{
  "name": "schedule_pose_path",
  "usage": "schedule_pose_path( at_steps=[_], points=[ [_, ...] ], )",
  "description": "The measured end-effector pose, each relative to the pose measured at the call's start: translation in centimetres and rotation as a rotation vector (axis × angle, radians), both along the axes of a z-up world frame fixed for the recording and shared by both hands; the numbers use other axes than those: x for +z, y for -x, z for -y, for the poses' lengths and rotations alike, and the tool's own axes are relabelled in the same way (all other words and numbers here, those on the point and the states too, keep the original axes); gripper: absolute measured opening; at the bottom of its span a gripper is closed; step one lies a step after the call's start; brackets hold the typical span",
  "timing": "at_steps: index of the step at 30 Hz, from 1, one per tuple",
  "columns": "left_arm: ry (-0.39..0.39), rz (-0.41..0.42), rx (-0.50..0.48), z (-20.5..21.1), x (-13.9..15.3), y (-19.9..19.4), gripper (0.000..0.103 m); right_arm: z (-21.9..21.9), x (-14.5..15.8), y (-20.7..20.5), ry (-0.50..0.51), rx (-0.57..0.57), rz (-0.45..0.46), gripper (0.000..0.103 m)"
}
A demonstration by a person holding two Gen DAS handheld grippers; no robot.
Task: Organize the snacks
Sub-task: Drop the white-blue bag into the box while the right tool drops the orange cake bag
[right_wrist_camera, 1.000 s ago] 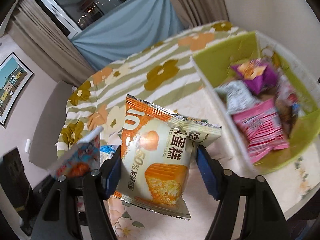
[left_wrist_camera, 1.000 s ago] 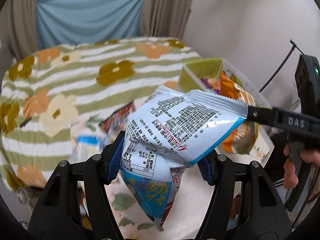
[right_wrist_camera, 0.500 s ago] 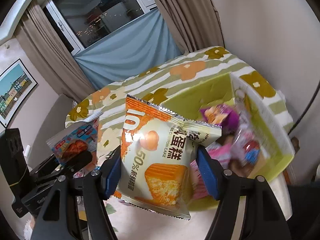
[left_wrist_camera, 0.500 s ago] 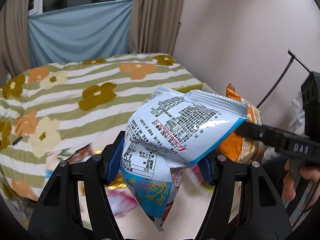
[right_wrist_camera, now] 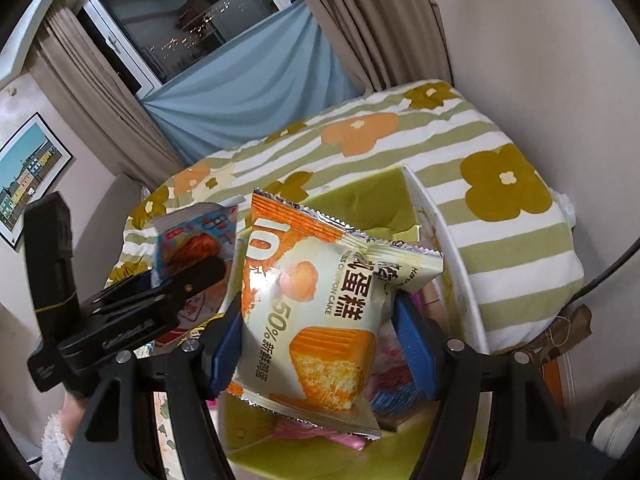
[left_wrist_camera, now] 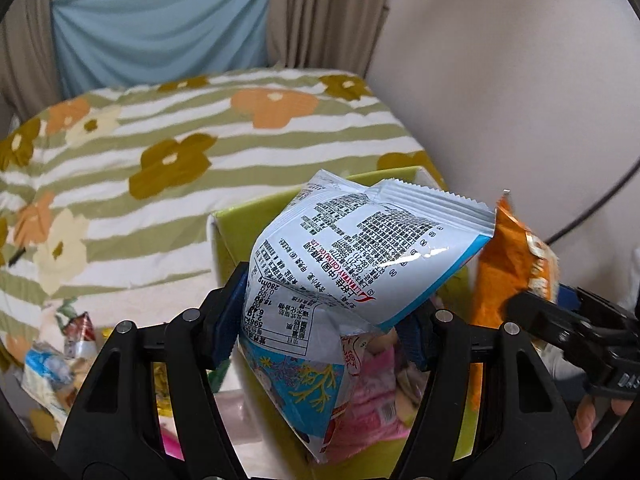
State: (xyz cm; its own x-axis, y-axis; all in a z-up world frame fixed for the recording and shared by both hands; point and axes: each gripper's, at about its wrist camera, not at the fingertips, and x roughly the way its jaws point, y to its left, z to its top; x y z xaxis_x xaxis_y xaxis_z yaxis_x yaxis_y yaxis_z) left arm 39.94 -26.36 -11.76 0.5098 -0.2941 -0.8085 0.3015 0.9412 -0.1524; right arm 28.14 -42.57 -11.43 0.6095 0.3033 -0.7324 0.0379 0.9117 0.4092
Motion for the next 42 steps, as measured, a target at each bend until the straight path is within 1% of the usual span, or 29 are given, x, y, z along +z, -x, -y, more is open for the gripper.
schedule_pose_path(
  at_steps=[1, 2, 3, 5, 9, 12, 17, 21, 24, 28, 30, 31, 33, 34, 35, 38, 42],
  points=[
    [-0.005, -0.008, 0.004, 0.2, -0.4, -0.4, 0.069, 0.5, -0.3, -0.3, -0.004, 0.004, -0.004, 0.066],
    [-0.005, -0.016, -0.002, 0.5, -0.6, -0.7, 0.078, 0.8, -0.4, -0.6, -0.008, 0.005, -0.007, 0.066],
    [-0.008, -0.022, -0.007, 0.7, -0.9, -1.1, 0.090, 1.1, -0.6, -0.8, -0.010, 0.004, -0.009, 0.066],
    [-0.030, -0.019, -0.003, 0.8, -1.4, -1.2, 0.099, 1.7, -0.8, -1.2, -0.013, -0.001, -0.013, 0.066],
    [-0.031, -0.040, -0.012, 0.3, -2.3, -0.5, 0.099, 2.4, -1.1, -1.4, -0.018, -0.021, -0.019, 0.066],
    [-0.027, -0.051, -0.002, -0.6, -2.4, 0.6, 0.099, 2.5, -1.1, -1.3, -0.016, -0.024, -0.030, 0.066],
    [-0.021, -0.054, 0.018, -2.4, -1.7, 2.4, 0.099, 2.0, -0.2, -1.8, 0.034, -0.002, -0.031, 0.066],
    [-0.018, -0.066, 0.016, -3.5, -1.4, 2.8, 0.099, 1.4, -0.1, -3.3, 0.063, 0.021, -0.037, 0.066],
    [-0.043, -0.067, 0.025, -4.3, -1.4, 2.5, 0.099, 0.8, -0.3, -4.9, 0.081, 0.042, -0.048, 0.066],
    [-0.047, -0.069, 0.027, -4.6, -1.4, 2.1, 0.099, 0.0, -1.5, -7.2, 0.079, 0.079, -0.095, 0.067],
    [-0.050, -0.066, 0.029, -4.7, -1.4, 2.0, 0.099, -0.3, -1.9, -7.8, 0.081, 0.085, -0.102, 0.067],
    [-0.049, -0.065, 0.031, -4.8, -1.3, 1.9, 0.099, -0.3, -2.1, -8.2, 0.081, 0.081, -0.097, 0.068],
    [-0.048, -0.066, 0.035, -4.9, -1.3, 1.9, 0.099, -0.4, -2.1, -8.3, 0.091, 0.067, -0.077, 0.076],
    [-0.048, -0.065, 0.036, -5.0, -1.3, 1.8, 0.099, -0.5, -2.0, -8.2, 0.100, 0.059, -0.057, 0.089],
    [-0.050, -0.064, 0.037, -5.0, -1.3, 1.8, 0.099, -0.7, -1.6, -7.8, 0.109, 0.053, -0.030, 0.097],
    [-0.050, -0.062, 0.039, -5.1, -1.3, 1.9, 0.099, -1.1, -0.9, -6.6, 0.129, 0.054, 0.026, 0.099],
    [-0.047, -0.053, 0.043, -5.2, -0.9, 2.4, 0.099, -1.4, -0.7, -5.4, 0.155, 0.073, 0.036, 0.099]
  ],
)
